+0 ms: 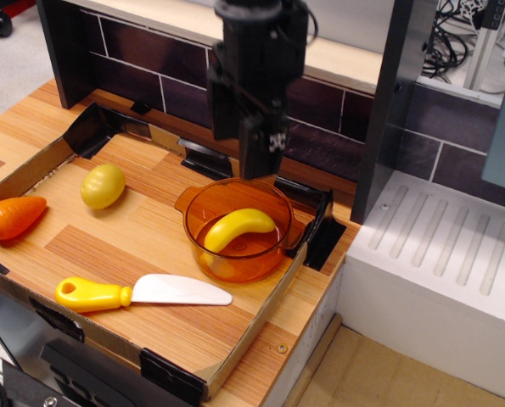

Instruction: Put banana in pot

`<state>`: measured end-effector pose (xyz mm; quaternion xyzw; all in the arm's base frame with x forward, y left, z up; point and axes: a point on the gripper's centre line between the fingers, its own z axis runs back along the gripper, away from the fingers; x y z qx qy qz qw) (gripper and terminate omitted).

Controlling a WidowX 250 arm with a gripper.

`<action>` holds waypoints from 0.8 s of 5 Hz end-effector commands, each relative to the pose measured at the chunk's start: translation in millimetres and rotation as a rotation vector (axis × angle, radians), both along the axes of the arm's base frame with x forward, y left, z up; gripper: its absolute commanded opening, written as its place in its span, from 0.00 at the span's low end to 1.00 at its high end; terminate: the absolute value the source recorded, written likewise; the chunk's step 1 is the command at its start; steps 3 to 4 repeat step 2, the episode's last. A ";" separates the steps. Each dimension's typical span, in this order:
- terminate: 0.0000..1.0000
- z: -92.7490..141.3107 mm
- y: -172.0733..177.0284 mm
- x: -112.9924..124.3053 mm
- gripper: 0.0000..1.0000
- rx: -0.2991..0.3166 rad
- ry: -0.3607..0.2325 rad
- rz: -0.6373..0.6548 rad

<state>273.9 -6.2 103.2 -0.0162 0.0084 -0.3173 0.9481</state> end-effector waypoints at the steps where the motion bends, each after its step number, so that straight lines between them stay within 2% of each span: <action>1: 0.00 18.2 8.1 11.9 1.00 -0.003 -0.064 -0.004; 2: 1.00 18.2 8.1 11.9 1.00 -0.003 -0.064 -0.004; 4: 1.00 18.2 8.1 11.9 1.00 -0.003 -0.064 -0.004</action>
